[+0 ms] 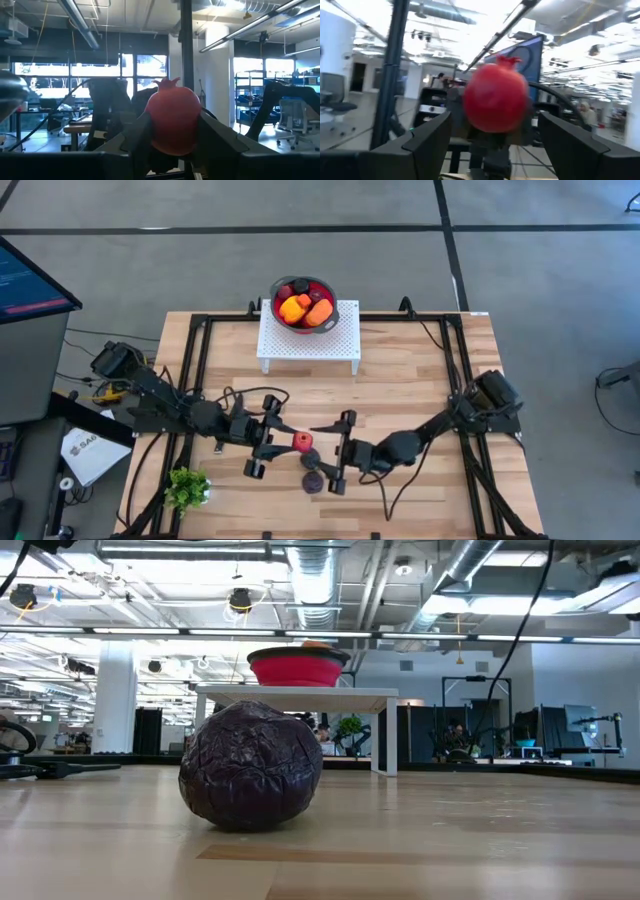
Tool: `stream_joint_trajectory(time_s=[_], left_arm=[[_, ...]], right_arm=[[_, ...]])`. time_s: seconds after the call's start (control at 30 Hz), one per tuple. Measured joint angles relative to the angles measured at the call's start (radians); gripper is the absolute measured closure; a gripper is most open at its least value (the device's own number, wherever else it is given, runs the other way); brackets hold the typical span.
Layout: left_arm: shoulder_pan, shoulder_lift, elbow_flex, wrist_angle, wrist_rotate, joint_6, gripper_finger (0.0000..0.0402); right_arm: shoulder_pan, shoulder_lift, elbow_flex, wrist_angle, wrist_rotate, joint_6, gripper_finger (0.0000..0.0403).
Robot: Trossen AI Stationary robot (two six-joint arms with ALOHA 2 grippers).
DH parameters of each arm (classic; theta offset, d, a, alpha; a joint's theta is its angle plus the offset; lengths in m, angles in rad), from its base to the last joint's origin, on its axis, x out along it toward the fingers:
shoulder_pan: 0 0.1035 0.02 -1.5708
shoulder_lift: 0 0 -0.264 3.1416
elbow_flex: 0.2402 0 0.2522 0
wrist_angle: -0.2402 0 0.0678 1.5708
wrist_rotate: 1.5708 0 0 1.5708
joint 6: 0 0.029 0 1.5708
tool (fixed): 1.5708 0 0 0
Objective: Pick & Place Fruit
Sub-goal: Put the red pomegranate into the red strainer bowl on the shelf
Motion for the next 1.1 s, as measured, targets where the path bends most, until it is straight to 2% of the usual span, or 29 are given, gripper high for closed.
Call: stream_joint_trajectory(time_s=[0.17,0.27,0.37,0.57,0.67,0.77,1.0,1.1], left_arm=[[0.000,0.000,0.000,-0.001,0.000,0.019,0.0266],[0.000,0.000,0.000,-0.002,0.000,0.019,0.0266],[0.000,0.000,0.000,-0.003,0.001,0.019,0.0266],[0.001,0.000,0.000,-0.011,0.001,0.019,0.0254],[0.001,0.000,0.000,-0.029,0.003,0.019,0.0240],[0.001,-0.003,-0.001,-0.067,0.007,0.032,0.0214],[0.001,-0.057,-0.001,-0.259,-0.037,0.028,0.0124],[0.001,-0.097,-0.001,-0.326,-0.041,-0.017,0.0109]], right_arm=[[-0.014,0.000,0.034,-0.041,-0.035,0.003,0.0116],[-0.014,0.000,0.034,-0.044,-0.035,0.003,0.0133],[-0.015,0.000,0.034,-0.042,-0.034,0.003,0.0168],[-0.015,0.000,0.034,-0.045,-0.034,-0.001,0.0263],[-0.014,0.000,0.033,-0.063,-0.029,0.001,0.0290],[-0.008,-0.003,0.033,-0.109,0.004,0.025,0.0290],[0.000,-0.006,0.033,-0.249,0.076,0.128,0.0266],[-0.005,-0.006,0.033,-0.294,0.089,0.153,0.0271]])
